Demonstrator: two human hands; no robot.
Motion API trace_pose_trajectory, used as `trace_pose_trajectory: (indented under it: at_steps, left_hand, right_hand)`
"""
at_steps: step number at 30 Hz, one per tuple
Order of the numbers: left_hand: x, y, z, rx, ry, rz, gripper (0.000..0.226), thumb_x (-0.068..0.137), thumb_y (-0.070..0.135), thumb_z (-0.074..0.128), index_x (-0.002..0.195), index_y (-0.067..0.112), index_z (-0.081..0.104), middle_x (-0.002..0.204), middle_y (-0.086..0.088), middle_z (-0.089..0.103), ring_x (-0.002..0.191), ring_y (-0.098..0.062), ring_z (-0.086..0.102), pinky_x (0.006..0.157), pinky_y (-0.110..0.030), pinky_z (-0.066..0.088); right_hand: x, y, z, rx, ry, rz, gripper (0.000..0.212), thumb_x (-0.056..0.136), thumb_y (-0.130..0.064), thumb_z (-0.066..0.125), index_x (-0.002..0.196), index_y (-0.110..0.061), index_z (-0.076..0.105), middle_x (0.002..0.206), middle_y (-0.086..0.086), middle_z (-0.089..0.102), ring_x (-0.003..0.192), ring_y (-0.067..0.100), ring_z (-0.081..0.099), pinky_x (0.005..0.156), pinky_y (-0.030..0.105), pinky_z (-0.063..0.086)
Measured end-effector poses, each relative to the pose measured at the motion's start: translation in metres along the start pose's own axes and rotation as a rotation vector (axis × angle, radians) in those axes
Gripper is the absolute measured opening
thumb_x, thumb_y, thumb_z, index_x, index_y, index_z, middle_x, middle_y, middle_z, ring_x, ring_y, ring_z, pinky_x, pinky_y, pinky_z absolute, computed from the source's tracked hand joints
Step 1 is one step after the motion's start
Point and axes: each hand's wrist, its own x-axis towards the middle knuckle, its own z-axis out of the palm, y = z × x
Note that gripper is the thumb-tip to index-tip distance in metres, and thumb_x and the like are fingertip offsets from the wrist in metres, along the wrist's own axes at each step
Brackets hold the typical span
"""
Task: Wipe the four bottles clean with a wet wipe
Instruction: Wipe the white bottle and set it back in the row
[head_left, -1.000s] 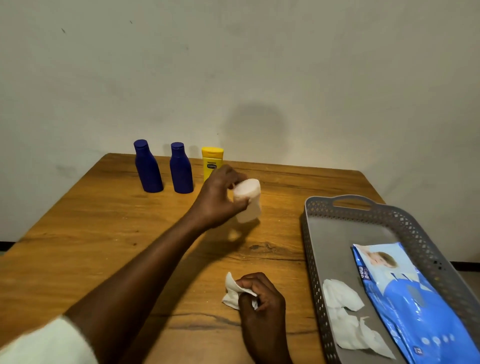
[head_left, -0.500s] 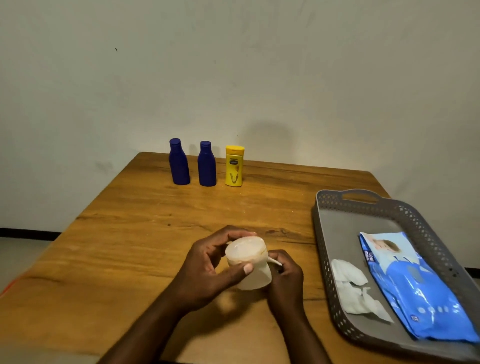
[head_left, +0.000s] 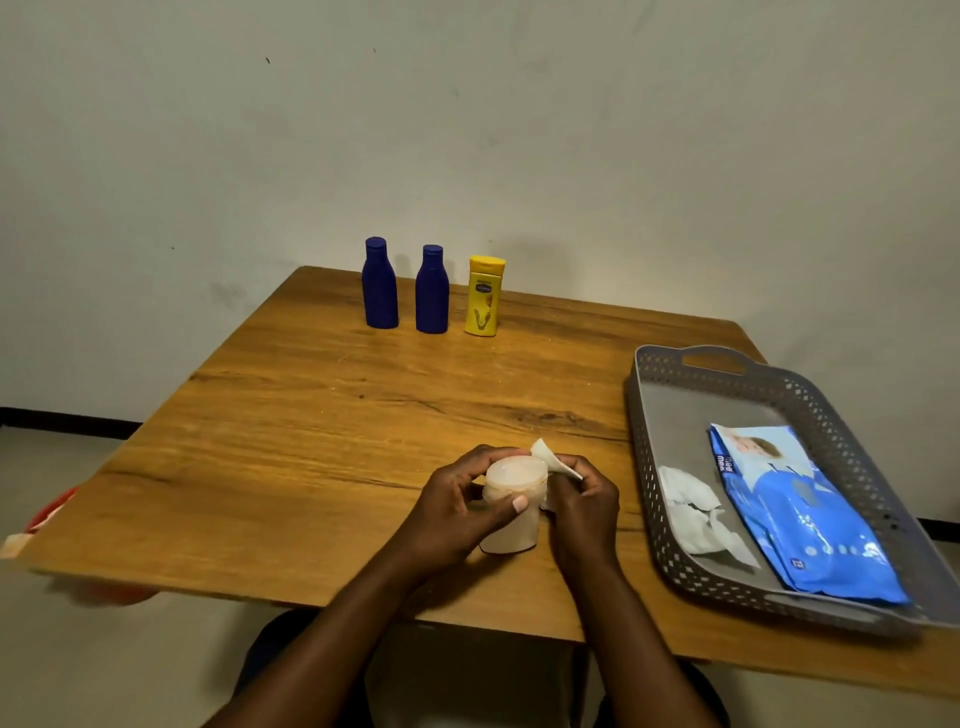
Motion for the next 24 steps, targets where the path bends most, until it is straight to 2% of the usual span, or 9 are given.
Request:
trace_pose_trajectory:
  at_steps: [4,7,10,12,14,16,18,20,24]
  left_hand:
    - [0.004,-0.005,0.003,-0.066,-0.025,-0.056,0.034,0.09,0.019,0.063,0.122,0.027,0.057,0.117,0.008,0.065,0.109,-0.005,0.06,0.086,-0.023,0.052]
    - [0.006,-0.008,0.011,-0.241,0.034,-0.147,0.026,0.093,0.02,0.054,0.119,0.023,0.059,0.107,0.008,0.071,0.098,-0.007,0.065,0.078,-0.022,0.054]
    - [0.015,-0.013,0.016,-0.42,0.215,-0.24,0.021,0.094,0.023,0.052,0.112,0.017,0.062,0.104,-0.009,0.071,0.091,-0.02,0.068,0.073,-0.033,0.056]
    - [0.022,-0.017,0.016,-0.488,0.312,-0.301,0.022,0.094,0.027,0.053,0.111,0.015,0.061,0.102,-0.015,0.07,0.089,-0.025,0.069,0.073,-0.039,0.056]
    - [0.028,-0.02,0.014,-0.558,0.346,-0.369,0.029,0.095,0.032,0.052,0.115,0.011,0.058,0.099,-0.019,0.071,0.085,-0.03,0.068,0.073,-0.042,0.055]
    - [0.031,-0.022,0.009,-0.653,0.295,-0.436,0.038,0.098,0.037,0.045,0.121,0.008,0.054,0.1,-0.024,0.07,0.083,-0.034,0.066,0.073,-0.042,0.053]
    - [0.031,-0.023,0.003,-0.791,0.21,-0.511,0.048,0.099,0.043,0.036,0.124,0.006,0.053,0.104,-0.026,0.068,0.083,-0.034,0.063,0.075,-0.04,0.05]
    - [0.032,-0.027,-0.003,-0.935,0.19,-0.539,0.053,0.099,0.045,0.032,0.129,0.006,0.051,0.107,-0.026,0.066,0.087,-0.032,0.063,0.08,-0.042,0.048]
    - [0.029,-0.035,-0.011,-1.111,0.209,-0.544,0.054,0.097,0.041,0.037,0.133,0.002,0.047,0.1,-0.024,0.065,0.09,-0.031,0.062,0.097,-0.048,0.042]
  right_hand:
    - [0.0,-0.001,-0.001,0.006,0.015,0.018,0.024,0.088,-0.001,0.055,0.098,-0.016,0.072,0.091,0.005,0.072,0.088,0.027,0.067,0.075,0.045,0.057]
    - [-0.001,-0.008,-0.001,0.059,0.039,0.051,0.028,0.087,0.004,0.052,0.097,-0.014,0.071,0.091,0.008,0.072,0.087,0.026,0.067,0.074,0.041,0.057]
    - [-0.002,-0.015,-0.001,0.166,0.063,0.084,0.031,0.086,0.009,0.051,0.09,-0.015,0.07,0.087,0.008,0.071,0.079,0.02,0.066,0.066,0.028,0.055]
    - [-0.001,-0.015,-0.002,0.222,0.084,0.122,0.03,0.086,0.009,0.051,0.089,-0.015,0.069,0.086,0.008,0.071,0.079,0.021,0.066,0.066,0.028,0.053]
    - [0.002,-0.013,-0.004,0.279,0.1,0.171,0.026,0.086,0.008,0.052,0.096,-0.011,0.068,0.09,0.011,0.07,0.084,0.025,0.067,0.07,0.032,0.053]
    - [0.005,-0.012,-0.004,0.362,0.127,0.219,0.028,0.087,0.007,0.053,0.111,-0.002,0.064,0.096,0.013,0.069,0.089,0.027,0.066,0.075,0.034,0.054]
    - [0.008,-0.017,-0.006,0.491,0.147,0.272,0.033,0.086,0.007,0.054,0.119,0.002,0.058,0.099,0.015,0.067,0.087,0.026,0.066,0.069,0.032,0.057]
    - [0.008,-0.022,-0.005,0.542,0.14,0.293,0.03,0.086,0.006,0.055,0.115,-0.001,0.059,0.101,0.017,0.066,0.086,0.026,0.066,0.063,0.032,0.058]
    - [-0.001,-0.03,0.009,0.253,0.099,0.147,0.026,0.088,-0.002,0.059,0.098,-0.025,0.066,0.105,0.011,0.068,0.093,0.024,0.066,0.077,0.043,0.058]
